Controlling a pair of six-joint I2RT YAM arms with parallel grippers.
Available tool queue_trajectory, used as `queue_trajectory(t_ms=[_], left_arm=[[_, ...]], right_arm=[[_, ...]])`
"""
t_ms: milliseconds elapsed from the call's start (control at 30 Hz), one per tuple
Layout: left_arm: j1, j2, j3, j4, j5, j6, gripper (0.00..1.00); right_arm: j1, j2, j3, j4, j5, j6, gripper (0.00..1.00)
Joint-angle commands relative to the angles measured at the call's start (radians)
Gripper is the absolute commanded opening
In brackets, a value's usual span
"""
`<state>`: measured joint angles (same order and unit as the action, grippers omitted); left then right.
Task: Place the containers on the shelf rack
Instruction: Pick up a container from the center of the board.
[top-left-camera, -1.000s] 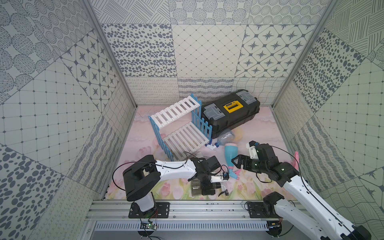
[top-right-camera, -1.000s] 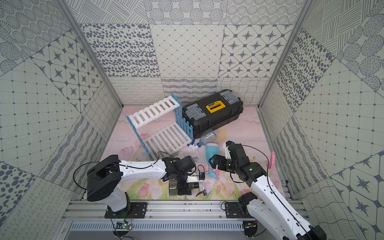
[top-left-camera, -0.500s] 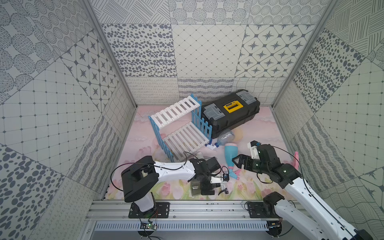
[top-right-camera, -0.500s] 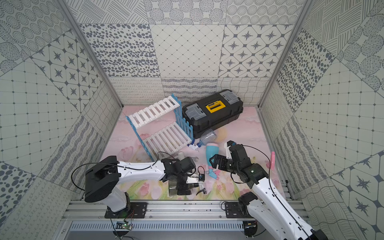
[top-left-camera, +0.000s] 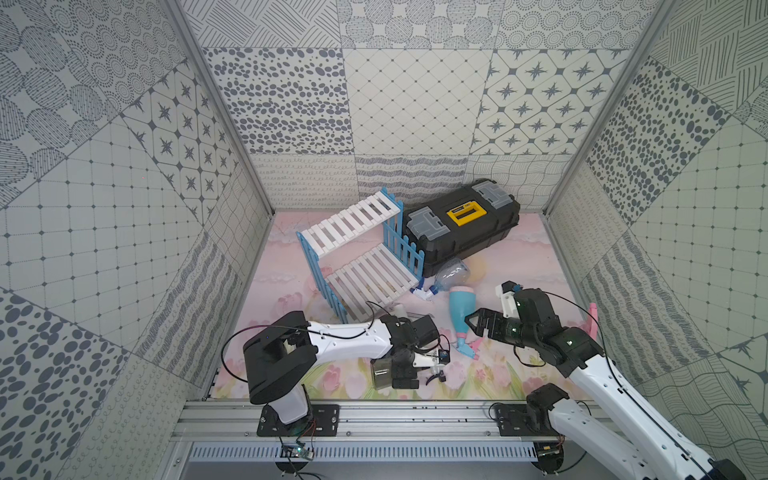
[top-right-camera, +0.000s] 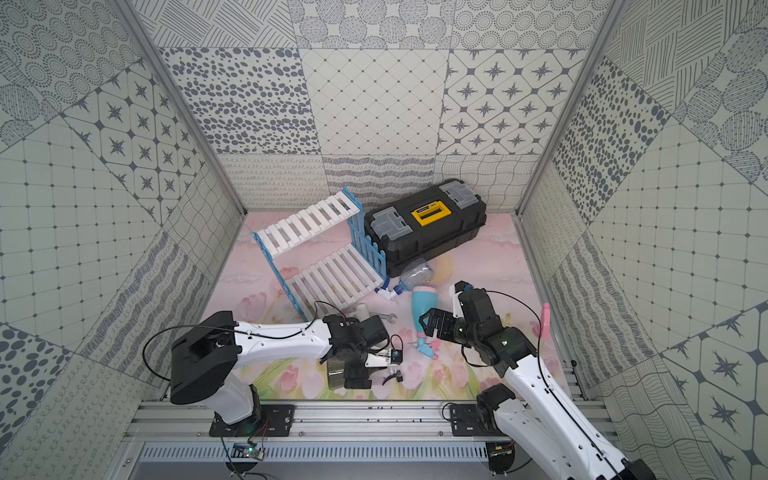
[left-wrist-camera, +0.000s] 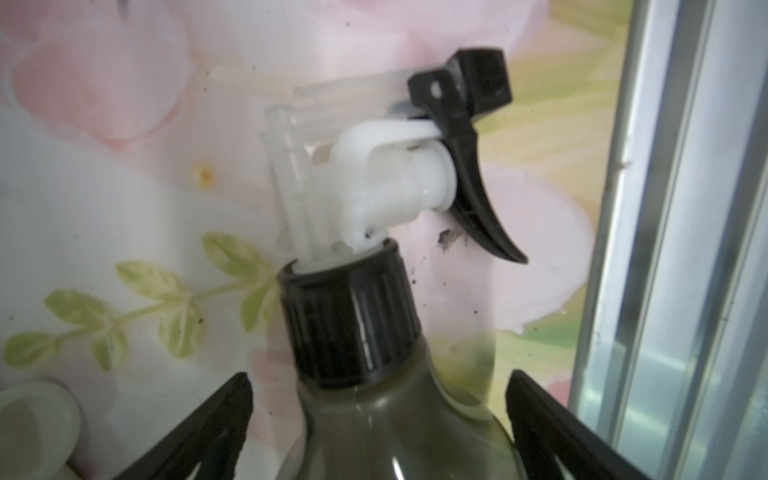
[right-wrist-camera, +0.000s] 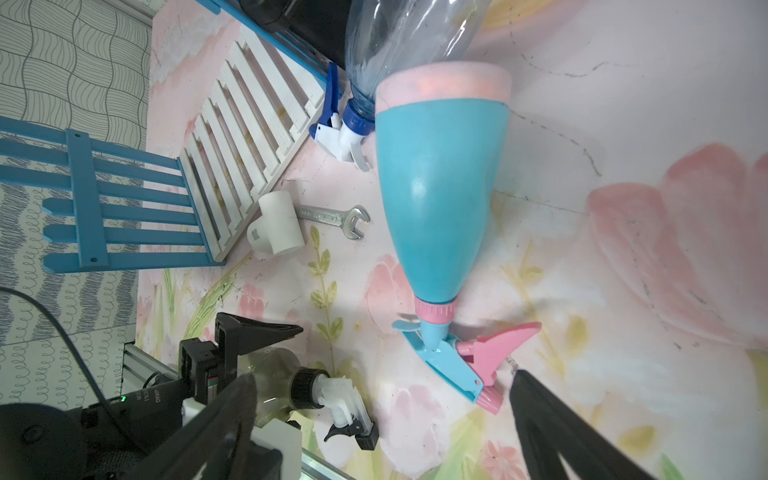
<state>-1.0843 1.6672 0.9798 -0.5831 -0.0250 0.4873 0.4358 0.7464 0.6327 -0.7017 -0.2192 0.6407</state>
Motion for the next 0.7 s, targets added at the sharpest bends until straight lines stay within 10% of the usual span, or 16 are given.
queue_trajectory(t_ms=[0,300,667], left_arm=[[-0.009,0.005,0.006,-0.112,-0.05,-0.04,0.75],[0.033,-0.23,-0.064,0.026,-0.035,-0.202,0.63],[0.142,-0.544,-0.107,0.475,-0.003,-0.688,0.63]], right_arm=[[-0.005,-0.011,0.008,0.015,0.01,0.002,0.97],[-0.005,-0.038,0.09,0.014,-0.106,0.042,0.97],[-0.002,-0.041,0.244,0.319,-0.406,0.164,0.97]])
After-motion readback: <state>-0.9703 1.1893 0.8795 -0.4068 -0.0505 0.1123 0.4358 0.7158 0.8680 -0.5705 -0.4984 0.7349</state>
